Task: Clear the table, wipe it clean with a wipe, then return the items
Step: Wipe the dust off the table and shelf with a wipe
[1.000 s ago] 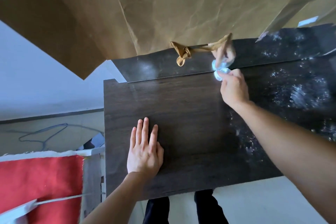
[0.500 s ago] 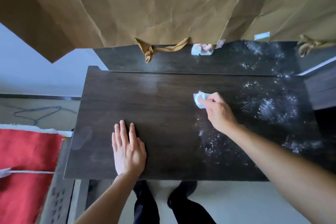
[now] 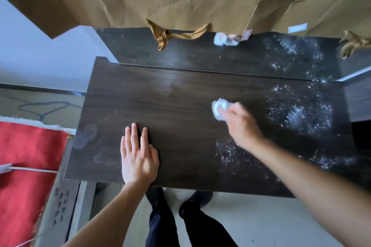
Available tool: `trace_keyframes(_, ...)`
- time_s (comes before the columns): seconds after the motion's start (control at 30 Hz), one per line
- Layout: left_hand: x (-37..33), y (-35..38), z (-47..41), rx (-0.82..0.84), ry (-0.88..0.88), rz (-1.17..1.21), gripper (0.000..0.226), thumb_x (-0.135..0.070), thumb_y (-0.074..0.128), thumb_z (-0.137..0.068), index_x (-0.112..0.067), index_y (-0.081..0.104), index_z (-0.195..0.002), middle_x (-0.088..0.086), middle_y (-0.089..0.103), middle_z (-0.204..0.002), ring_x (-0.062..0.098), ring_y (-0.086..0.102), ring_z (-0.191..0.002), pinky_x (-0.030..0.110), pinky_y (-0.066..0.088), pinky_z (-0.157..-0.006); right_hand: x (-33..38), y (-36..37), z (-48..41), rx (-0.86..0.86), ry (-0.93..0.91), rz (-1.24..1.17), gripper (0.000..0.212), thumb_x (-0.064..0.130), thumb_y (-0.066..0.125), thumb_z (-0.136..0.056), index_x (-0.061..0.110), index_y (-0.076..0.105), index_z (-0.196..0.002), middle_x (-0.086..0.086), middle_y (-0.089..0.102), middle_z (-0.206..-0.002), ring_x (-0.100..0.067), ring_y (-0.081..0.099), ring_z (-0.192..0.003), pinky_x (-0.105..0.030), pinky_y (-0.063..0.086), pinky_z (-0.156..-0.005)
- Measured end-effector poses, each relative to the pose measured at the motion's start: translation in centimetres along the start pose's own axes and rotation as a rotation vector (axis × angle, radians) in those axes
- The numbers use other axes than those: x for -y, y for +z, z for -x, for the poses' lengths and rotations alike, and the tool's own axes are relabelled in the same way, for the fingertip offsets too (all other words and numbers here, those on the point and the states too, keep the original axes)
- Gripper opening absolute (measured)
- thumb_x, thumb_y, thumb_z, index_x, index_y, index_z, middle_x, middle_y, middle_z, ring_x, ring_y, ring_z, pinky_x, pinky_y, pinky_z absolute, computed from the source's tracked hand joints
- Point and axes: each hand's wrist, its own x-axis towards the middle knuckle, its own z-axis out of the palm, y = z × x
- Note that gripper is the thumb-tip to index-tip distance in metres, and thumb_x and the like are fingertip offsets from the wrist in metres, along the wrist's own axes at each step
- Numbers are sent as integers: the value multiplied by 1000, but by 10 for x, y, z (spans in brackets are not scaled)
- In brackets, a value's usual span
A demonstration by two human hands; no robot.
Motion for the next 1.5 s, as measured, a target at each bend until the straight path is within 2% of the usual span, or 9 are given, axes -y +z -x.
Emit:
trace_keyframes(0.13,1,2,1,-17,7,1,55,-27,33,-89,-3,43,-137,22,27,-151,37,19,-141,49,16,-116,-30,-4,-31,-79,454,-47,42,-6,47,-82,8,63,-119,-18,52,-93,-36,52,-84,-28,33,-67)
trace_keyframes(0.27,2,0,2,-28,10,8,55,-26,32,-88,-2,45,-136,23,29,-150,38,21,-141,50,19,-114,55,12,22,37,263,-179,26,24,41,-92,15,63,-103,-10,52,-92,-23,51,-84,-34,43,-70)
trace_keyframes(0.4,0,0,1,-31,7,16,55,-27,32,-88,-2,45,-135,23,29,-150,38,21,-141,50,20,-114,70,9,57,201,-155,-218,28,16,43,-90,18,66,-105,-2,51,-86,-18,49,-82,-33,47,-66)
trace_keyframes(0.63,1,3,1,-51,8,15,53,-25,34,-89,-3,44,-135,22,29,-150,38,20,-141,48,17,-115,-44,-20,-19,-52,490,-54,30,3,48,-90,6,66,-114,-14,52,-95,-37,55,-89,-22,33,-69)
trace_keyframes(0.9,0,1,1,-40,9,29,56,-28,29,-89,-1,45,-134,24,29,-149,39,21,-140,51,19,-114,60,3,86,196,-33,-294,32,10,45,-88,15,66,-112,-2,51,-87,-15,48,-81,-24,44,-69)
trace_keyframes(1.0,0,1,-1,-37,13,23,56,-28,29,-89,-2,44,-135,24,29,-150,39,20,-141,51,18,-115,5,-6,48,5,71,-136,38,37,40,-92,12,67,-103,1,52,-87,-9,47,-75,-21,42,-68)
trace_keyframes(1.13,2,2,-1,-27,10,13,57,-29,28,-89,-2,42,-137,23,27,-150,38,18,-141,50,16,-115,-27,-13,16,-74,450,-48,29,3,52,-89,7,65,-115,-7,50,-89,-27,54,-79,-27,43,-69)
trace_keyframes(1.33,1,1,2,-23,17,24,58,-29,25,-88,-2,42,-137,24,27,-150,39,18,-141,50,15,-116,82,4,118,131,89,-226,34,1,58,-85,13,59,-118,-7,50,-98,-23,55,-83,-32,51,-63)
trace_keyframes(1.5,1,2,-1,-23,23,33,56,-26,29,-88,-2,42,-136,25,28,-150,39,18,-140,50,15,-115,14,-15,89,-22,298,-83,23,-4,61,-83,10,66,-100,-11,51,-103,-34,59,-71,-41,52,-56)
